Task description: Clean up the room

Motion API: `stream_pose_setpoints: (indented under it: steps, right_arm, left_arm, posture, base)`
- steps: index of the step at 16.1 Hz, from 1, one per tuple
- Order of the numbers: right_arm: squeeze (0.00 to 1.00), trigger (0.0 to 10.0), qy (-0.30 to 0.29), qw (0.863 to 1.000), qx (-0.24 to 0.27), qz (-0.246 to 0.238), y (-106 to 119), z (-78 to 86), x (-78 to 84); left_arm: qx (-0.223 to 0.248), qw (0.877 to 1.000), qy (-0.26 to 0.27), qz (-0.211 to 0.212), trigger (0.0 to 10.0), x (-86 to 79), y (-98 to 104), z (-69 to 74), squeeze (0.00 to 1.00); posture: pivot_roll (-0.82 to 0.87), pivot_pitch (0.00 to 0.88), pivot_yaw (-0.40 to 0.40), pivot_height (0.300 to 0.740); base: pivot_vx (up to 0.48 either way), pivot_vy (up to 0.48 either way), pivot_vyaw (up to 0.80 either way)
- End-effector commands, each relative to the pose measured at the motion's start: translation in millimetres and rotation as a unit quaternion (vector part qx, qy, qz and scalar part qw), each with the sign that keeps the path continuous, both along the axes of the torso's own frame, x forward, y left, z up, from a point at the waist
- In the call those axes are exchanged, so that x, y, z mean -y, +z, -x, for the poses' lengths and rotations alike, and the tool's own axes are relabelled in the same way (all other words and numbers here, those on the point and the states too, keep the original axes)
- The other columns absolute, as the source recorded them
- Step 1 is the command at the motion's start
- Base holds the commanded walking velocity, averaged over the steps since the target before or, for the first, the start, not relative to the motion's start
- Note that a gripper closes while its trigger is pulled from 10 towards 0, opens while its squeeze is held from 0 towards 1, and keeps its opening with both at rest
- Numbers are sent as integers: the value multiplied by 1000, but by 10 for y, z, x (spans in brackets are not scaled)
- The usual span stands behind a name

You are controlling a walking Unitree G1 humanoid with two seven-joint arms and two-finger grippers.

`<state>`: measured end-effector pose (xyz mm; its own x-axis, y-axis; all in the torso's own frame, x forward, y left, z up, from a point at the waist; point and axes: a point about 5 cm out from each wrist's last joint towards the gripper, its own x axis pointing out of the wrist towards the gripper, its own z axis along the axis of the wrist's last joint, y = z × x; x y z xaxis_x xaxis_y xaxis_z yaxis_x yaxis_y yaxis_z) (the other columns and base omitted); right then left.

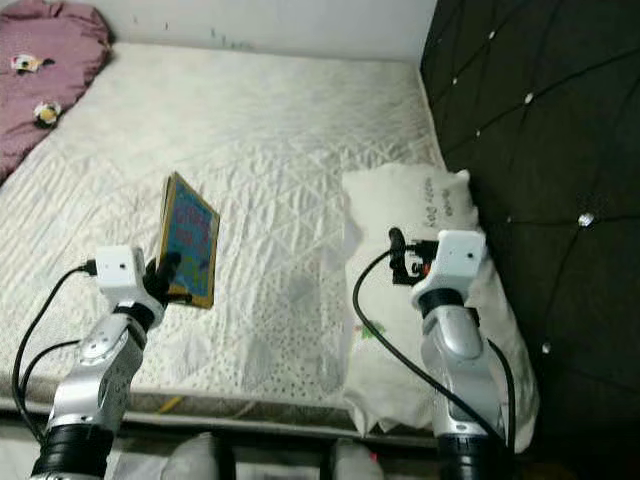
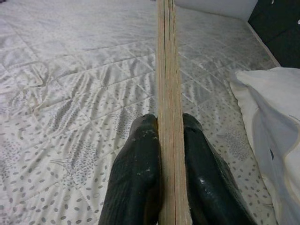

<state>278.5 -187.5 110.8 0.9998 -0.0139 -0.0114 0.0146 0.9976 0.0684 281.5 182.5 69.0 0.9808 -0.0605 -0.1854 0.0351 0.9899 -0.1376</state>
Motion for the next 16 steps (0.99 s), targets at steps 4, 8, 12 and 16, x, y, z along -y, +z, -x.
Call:
stream_pose_setpoints:
  steps: [4,8,12,16]
  right_arm:
    - [0,10000,0,1000,7,1,46,1,-5]
    - [0,10000,3,1000,11,-2,56,-2,-10]
    - [0,10000,2,1000,9,0,58,-6,-1]
    - [0,10000,7,1000,8,11,66,-30,-7]
  left_arm:
    - [14,1000,2,3,10000,-8,76,-20,0]
    - [15,1000,0,0,10000,-4,82,-28,0]
    - [21,1000,3,-1,10000,-3,98,-41,0]
    - [24,1000,7,2,10000,-13,104,-42,0]
  posture:
    - [-55,80,-19,662]
    - [-58,78,-17,608]
    - [-57,76,-20,603]
    - [-59,72,-24,603]
  base:
    - [0,0,0]
    - [0,0,0]
    - [0,0,0]
    - [0,0,0]
